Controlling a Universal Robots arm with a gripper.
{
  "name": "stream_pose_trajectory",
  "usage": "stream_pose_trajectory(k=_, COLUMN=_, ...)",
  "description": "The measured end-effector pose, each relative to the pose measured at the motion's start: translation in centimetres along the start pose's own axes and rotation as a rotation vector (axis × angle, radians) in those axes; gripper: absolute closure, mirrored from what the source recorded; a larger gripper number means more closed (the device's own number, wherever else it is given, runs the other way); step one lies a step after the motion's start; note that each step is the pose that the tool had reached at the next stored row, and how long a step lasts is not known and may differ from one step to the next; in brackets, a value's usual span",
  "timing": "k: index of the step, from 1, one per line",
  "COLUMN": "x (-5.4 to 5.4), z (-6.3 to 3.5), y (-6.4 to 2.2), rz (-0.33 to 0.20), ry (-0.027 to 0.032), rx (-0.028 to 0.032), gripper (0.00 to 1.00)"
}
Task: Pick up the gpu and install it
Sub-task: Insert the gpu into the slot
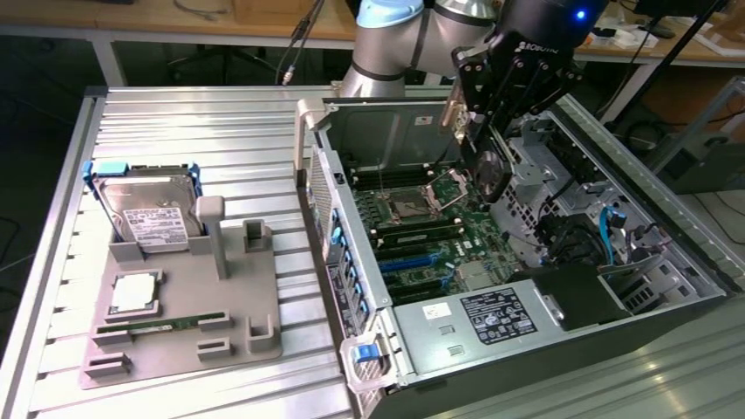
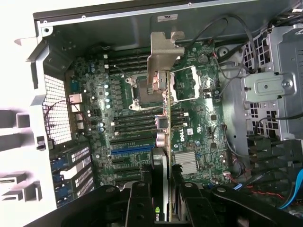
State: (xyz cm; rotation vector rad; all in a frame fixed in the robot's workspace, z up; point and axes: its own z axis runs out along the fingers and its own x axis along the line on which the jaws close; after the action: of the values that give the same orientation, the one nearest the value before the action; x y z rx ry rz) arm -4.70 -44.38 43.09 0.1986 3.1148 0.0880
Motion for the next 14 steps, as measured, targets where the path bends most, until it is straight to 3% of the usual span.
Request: stream_pose_trajectory(k=14, x=0.0, z=0.0, y=0.0, rz=-0.029, ry=0.0017, rx=-0.0005, gripper=0.73)
